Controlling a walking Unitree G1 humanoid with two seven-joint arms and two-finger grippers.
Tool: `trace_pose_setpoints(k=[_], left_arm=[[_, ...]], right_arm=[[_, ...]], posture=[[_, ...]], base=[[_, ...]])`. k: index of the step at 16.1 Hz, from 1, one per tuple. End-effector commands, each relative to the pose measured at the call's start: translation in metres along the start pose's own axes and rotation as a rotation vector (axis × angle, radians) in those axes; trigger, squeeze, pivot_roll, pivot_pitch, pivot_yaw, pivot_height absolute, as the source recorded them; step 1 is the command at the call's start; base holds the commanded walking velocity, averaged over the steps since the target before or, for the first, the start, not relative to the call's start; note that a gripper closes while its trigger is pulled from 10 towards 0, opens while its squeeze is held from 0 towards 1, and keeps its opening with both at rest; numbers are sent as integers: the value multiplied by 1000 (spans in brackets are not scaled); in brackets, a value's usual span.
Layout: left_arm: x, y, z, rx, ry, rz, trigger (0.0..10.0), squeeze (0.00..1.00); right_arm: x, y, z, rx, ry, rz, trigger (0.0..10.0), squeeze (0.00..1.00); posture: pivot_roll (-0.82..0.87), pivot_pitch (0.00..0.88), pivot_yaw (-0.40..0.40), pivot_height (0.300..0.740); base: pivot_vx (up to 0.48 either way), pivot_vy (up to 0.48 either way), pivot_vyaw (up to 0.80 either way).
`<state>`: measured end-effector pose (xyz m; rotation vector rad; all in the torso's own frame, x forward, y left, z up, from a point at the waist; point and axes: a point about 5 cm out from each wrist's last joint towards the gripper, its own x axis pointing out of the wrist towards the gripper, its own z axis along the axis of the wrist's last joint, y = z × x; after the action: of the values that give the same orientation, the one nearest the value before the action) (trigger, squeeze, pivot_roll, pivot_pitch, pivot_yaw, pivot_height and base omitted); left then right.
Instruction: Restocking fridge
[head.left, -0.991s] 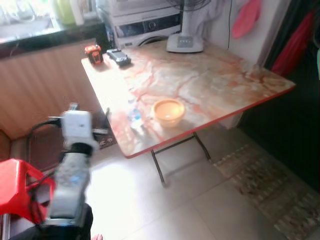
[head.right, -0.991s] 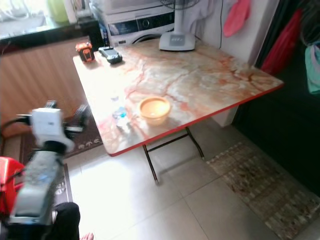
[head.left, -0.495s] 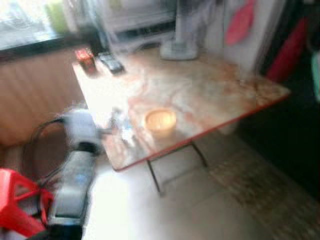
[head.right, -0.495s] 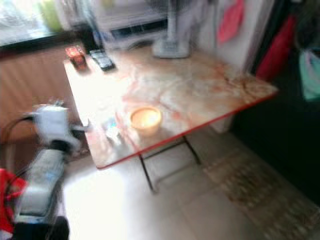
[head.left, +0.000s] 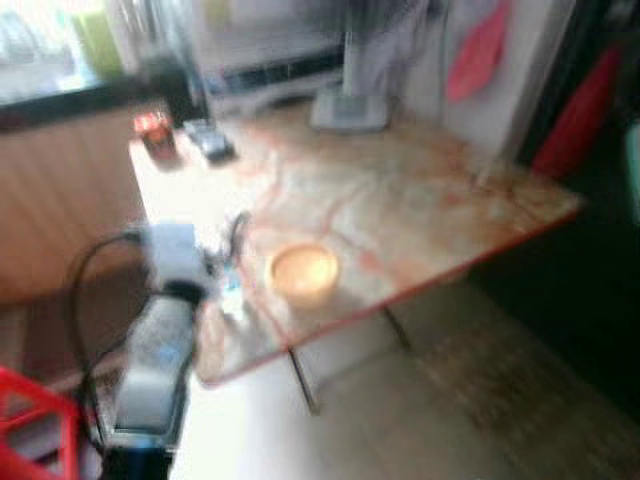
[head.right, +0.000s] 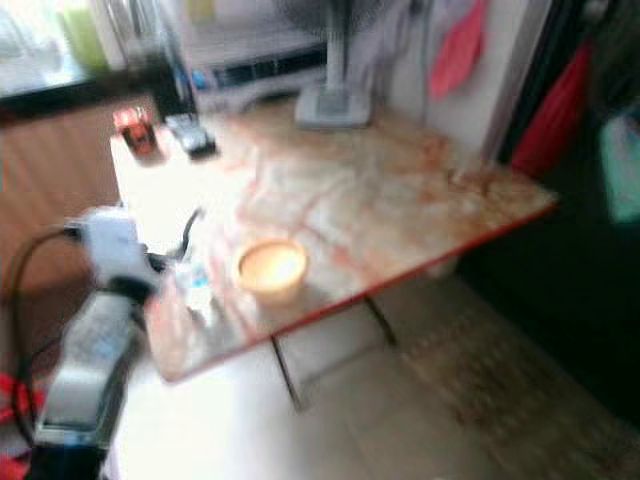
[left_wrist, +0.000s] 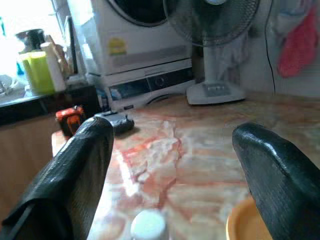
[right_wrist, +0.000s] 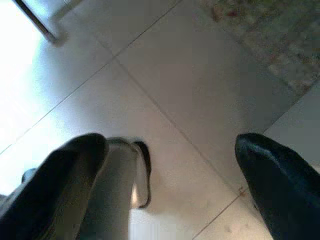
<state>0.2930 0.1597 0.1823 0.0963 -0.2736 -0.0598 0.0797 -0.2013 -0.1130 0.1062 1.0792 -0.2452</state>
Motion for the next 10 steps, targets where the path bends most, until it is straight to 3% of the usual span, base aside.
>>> trace_pose_setpoints(k=[1,4,10], left_arm=[[-1,15,5,18,-16,46,10000,0],[-1,15,6,18,-17,45,10000,0],[-8,9,5,0,4,11,10000,0]], right_arm=[[-6,7,-24,-4,97,21,10000,0],[-5,8,-24,-6,96,23,10000,0],[-5,9,-24,-21,101,27,10000,0]], posture=[[36,0,29,740],[35,0,29,740],[47,0,31,740]], base=[[304,0,0],[303,0,0],[0,0,0]])
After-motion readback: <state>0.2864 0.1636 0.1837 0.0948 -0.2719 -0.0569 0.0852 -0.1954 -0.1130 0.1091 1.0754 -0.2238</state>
